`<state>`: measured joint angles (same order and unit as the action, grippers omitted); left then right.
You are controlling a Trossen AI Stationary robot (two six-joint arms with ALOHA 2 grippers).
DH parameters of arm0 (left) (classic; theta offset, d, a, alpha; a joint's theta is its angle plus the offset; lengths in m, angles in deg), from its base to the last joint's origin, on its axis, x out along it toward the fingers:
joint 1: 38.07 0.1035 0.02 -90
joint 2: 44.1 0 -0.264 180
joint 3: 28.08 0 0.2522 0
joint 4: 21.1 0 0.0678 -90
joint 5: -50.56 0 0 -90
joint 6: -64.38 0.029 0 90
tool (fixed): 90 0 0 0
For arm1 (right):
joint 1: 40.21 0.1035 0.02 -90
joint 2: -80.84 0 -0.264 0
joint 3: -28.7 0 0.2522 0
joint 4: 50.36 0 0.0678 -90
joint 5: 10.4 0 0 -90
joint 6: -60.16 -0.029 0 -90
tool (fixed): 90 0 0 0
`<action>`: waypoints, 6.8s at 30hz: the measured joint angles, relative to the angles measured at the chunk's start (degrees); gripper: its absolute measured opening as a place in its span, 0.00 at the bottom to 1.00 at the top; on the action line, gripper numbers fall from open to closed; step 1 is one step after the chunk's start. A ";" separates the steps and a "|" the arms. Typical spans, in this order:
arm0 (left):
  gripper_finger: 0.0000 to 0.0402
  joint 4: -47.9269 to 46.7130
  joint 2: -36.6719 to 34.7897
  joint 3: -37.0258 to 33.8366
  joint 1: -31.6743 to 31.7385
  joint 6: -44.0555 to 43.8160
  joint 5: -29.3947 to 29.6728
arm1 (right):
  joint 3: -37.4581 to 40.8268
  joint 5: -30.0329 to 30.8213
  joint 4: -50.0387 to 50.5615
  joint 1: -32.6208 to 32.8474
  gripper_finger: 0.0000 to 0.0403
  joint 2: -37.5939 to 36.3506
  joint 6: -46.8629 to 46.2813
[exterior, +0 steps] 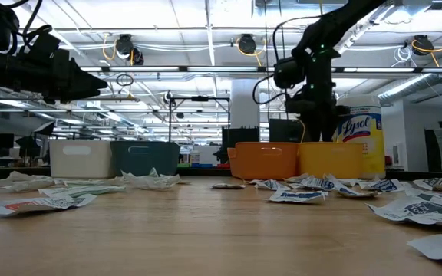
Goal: Pick & Place First Aid Supplies
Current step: Put the towelette pack into the yellow bin
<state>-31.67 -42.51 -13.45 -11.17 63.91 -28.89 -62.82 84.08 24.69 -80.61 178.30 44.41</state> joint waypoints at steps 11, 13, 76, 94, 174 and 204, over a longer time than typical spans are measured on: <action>0.74 0.00 0.01 0.01 0.02 0.01 0.00 | 0.00 -0.21 8.09 0.10 0.46 -8.48 -1.59; 0.74 0.01 0.01 -0.01 0.00 0.00 0.00 | 0.00 -0.19 9.37 0.33 0.45 -9.97 -2.00; 0.74 0.01 0.00 0.00 0.02 0.00 0.00 | 37.37 -6.19 -5.21 43.16 0.42 -26.09 -50.70; 0.74 0.00 0.01 0.00 0.00 0.00 0.00 | 41.31 -8.04 -11.79 43.15 0.24 -23.53 -49.51; 0.74 0.01 -0.01 -0.01 0.00 0.01 -0.02 | 0.94 0.20 2.44 2.79 0.01 -3.75 6.44; 0.74 0.01 -0.01 -0.01 0.01 0.01 -0.01 | 4.81 7.52 -4.41 2.97 0.29 1.37 4.40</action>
<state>-31.66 -42.52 -13.46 -11.17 63.92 -28.90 -58.01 91.60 20.28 -77.64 179.67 48.81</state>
